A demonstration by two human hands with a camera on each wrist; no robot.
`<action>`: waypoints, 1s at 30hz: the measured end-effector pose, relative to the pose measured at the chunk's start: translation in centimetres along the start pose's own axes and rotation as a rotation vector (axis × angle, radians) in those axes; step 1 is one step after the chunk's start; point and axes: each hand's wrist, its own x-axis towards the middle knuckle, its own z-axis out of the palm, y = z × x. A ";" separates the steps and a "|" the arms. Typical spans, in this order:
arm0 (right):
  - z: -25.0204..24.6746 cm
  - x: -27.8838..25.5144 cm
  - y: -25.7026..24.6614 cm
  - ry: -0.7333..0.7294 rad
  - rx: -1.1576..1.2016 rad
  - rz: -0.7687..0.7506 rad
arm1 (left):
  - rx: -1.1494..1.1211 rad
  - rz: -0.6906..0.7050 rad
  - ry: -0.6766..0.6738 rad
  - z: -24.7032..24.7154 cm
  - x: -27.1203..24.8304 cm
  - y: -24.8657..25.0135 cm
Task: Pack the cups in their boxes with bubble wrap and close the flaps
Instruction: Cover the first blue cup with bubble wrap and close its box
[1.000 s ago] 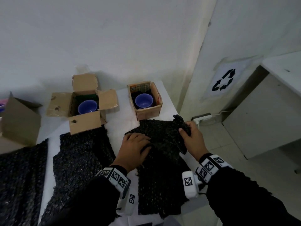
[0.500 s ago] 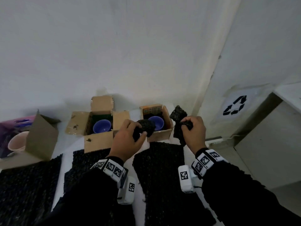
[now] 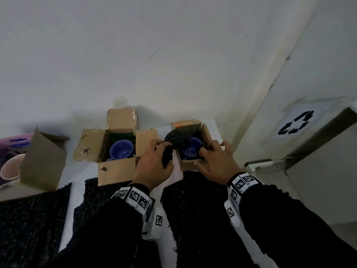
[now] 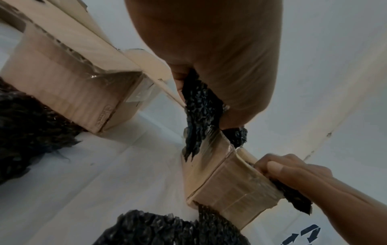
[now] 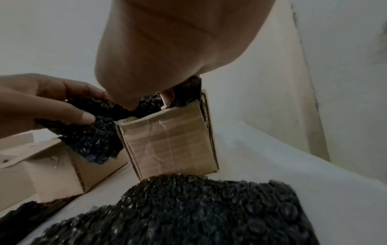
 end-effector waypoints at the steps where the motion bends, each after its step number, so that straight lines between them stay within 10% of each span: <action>1: 0.2 0.2 0.1 -0.029 -0.004 -0.006 | -0.006 -0.003 -0.014 0.1 0.1 -0.2; 17: -0.3 2.3 0.0 -0.060 -0.030 0.098 | -0.213 -0.096 0.014 0.4 0.8 -1.0; 22: -2.7 3.0 -0.7 0.202 0.367 0.113 | -0.204 0.030 0.118 -1.2 1.1 0.9; 30: -4.6 5.5 -0.5 0.036 0.799 0.128 | -0.223 0.288 0.161 -2.8 3.5 3.3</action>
